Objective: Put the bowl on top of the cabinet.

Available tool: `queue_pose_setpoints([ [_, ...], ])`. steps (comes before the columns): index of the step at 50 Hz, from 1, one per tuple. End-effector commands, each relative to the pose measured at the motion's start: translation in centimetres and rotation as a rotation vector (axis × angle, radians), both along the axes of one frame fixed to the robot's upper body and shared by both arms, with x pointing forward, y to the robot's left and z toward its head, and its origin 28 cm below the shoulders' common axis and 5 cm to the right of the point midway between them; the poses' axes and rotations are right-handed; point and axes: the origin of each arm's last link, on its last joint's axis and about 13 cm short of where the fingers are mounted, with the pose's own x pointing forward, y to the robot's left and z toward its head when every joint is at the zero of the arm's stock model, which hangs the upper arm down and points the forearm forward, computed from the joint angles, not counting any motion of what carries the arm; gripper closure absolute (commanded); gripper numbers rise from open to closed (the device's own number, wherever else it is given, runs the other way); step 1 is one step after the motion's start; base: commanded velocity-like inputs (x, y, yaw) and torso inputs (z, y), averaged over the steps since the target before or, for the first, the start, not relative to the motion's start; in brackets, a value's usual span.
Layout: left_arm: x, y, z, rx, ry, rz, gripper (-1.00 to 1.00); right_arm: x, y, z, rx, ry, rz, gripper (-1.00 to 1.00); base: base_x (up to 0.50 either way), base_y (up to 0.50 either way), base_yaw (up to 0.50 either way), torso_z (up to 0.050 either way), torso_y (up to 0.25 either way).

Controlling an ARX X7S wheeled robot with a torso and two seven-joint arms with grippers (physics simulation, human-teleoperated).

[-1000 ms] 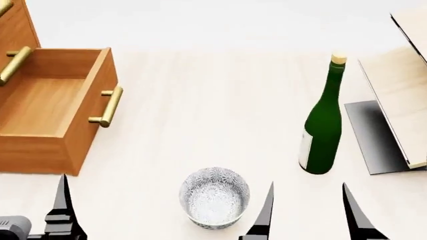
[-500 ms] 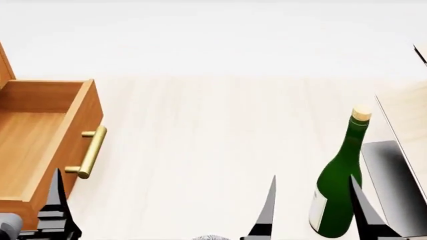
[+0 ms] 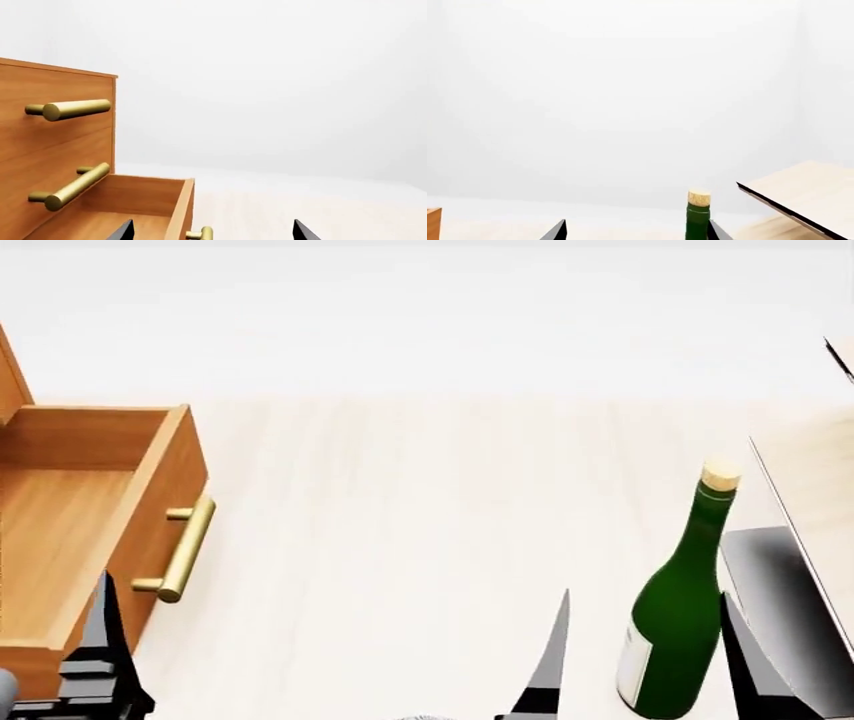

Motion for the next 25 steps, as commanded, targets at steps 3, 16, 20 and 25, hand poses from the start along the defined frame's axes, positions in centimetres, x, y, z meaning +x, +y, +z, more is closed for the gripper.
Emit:
queue_pose_setpoints([
  [3,-0.26,0.33,0.21,-0.055,-0.015,-0.043,-1.00,-0.17,-0.28,-0.12,0.000,0.004,-0.027,-1.00,0.00,0.00,0.00,0.050,0.000],
  [16,-0.24,0.37,0.15,-0.061,-0.007,-0.048,-1.00,-0.25,-0.37,0.01,0.019,0.001,-0.015,-1.00,0.00,0.00,0.00,0.050,0.000],
  [20,-0.23,0.35,0.03,-0.059,-0.002,-0.053,-1.00,-0.24,-0.39,0.00,0.019,0.001,-0.015,-1.00,0.00,0.00,0.00,0.050,0.000],
  [25,-0.21,0.35,0.01,-0.053,0.000,-0.055,-1.00,-0.21,-0.39,-0.02,0.017,0.004,-0.013,-1.00,0.00,0.00,0.00,0.050,0.000],
])
